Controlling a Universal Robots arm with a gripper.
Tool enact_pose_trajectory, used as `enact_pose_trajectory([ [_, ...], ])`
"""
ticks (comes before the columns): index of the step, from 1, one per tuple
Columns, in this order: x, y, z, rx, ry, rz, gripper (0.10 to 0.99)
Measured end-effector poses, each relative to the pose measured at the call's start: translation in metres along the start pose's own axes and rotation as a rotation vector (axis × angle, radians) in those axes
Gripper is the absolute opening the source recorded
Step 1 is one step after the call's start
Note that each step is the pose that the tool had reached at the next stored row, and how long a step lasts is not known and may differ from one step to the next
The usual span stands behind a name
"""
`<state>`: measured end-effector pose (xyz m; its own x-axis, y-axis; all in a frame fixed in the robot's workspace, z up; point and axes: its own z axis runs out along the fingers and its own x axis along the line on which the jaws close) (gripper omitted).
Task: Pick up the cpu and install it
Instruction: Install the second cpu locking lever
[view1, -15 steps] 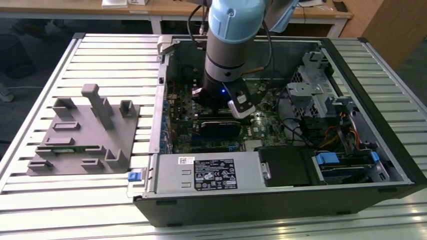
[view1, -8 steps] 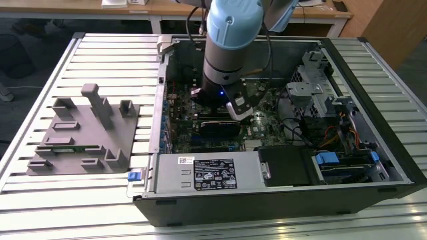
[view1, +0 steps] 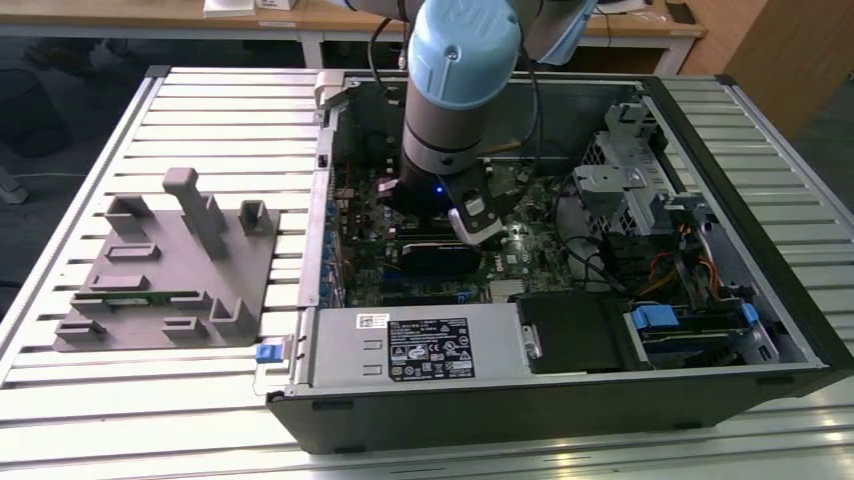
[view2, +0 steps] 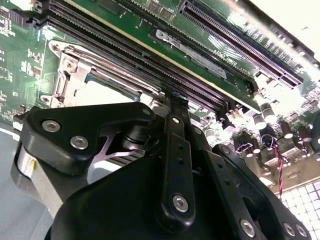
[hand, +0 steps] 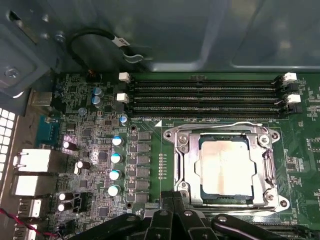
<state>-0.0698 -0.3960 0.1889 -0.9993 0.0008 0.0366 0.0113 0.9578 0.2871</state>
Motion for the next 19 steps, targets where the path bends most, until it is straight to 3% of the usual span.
enact_pose_trajectory([
  [4, 0.0001, 0.0006, -0.0019, -0.001, -0.0003, 0.0, 0.106],
  [11, 0.001, 0.0077, -0.0259, 0.0, 0.0, 0.0, 0.106],
  [19, 0.0014, 0.0121, -0.0406, 0.0, 0.0004, 0.0, 0.106],
])
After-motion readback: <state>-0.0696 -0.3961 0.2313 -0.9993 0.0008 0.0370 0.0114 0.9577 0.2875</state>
